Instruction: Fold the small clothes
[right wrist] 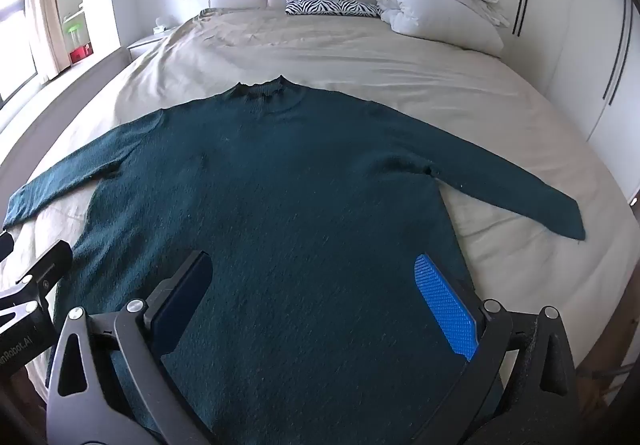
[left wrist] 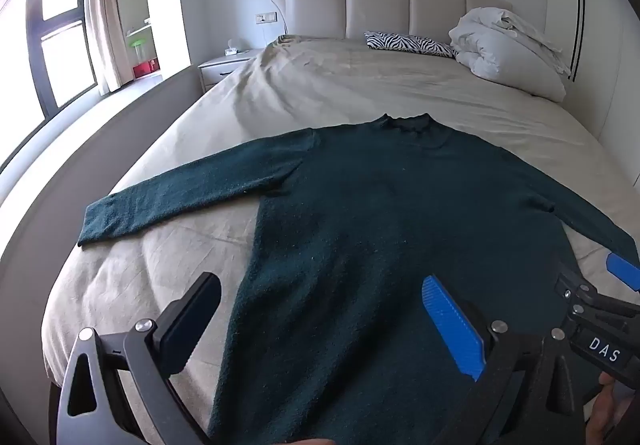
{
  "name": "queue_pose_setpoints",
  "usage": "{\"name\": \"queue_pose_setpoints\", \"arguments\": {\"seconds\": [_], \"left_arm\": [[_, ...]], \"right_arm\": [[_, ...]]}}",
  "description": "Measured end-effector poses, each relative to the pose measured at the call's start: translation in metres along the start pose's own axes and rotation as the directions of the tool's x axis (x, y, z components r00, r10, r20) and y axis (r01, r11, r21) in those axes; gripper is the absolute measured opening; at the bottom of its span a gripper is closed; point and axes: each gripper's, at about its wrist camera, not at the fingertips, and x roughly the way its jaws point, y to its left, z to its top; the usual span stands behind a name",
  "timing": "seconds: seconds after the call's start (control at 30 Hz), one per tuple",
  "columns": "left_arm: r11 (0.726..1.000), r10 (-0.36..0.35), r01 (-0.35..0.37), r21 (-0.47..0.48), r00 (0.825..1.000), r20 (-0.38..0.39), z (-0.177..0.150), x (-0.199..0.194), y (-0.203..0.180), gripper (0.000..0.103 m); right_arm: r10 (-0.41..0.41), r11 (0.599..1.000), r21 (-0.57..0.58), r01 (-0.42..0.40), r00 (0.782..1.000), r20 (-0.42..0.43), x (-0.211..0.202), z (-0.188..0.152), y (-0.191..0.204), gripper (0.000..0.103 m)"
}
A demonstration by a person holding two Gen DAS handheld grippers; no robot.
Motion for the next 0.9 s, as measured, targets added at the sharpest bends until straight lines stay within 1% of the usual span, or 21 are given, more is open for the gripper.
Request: {"name": "queue_pose_setpoints", "arguments": {"seconds": [0.23, 0.3, 0.5, 0.53, 0.9], "left_arm": [[1.000, -0.006, 0.006, -0.003, 1.000, 0.009, 0.004, 0.001, 0.008, 0.103], [1.000, 0.011, -0.011, 0.009, 1.000, 0.010, -0.001, -0.001, -0.001, 0.103], [1.000, 0.013, -0.013, 0.013, 1.000, 0.012, -0.002, 0.000, 0.001, 0.103], [1.000, 0.012, -0.012, 0.013, 1.000, 0.012, -0.002, 0.000, 0.001, 0.103], [1.000, 0.021, -0.021, 0.007, 1.000, 0.015, -0.002, -0.002, 0.004, 0.103]], "right_arm": [[0.005, 1.000, 0.000, -0.005, 1.000, 0.002, -0.001, 0.000, 0.003, 0.103], [0.009, 1.000, 0.004, -0.009, 1.000, -0.003, 0.002, -0.001, -0.002, 0.103], [0.010, 1.000, 0.002, -0.010, 1.000, -0.001, 0.004, -0.005, -0.007, 0.103], [0.008, 1.000, 0.002, -0.008, 1.000, -0.003, 0.002, -0.002, -0.002, 0.103], [0.006, 1.000, -0.008, -0.006, 1.000, 0.004, -0.001, -0.002, 0.004, 0.103]]}}
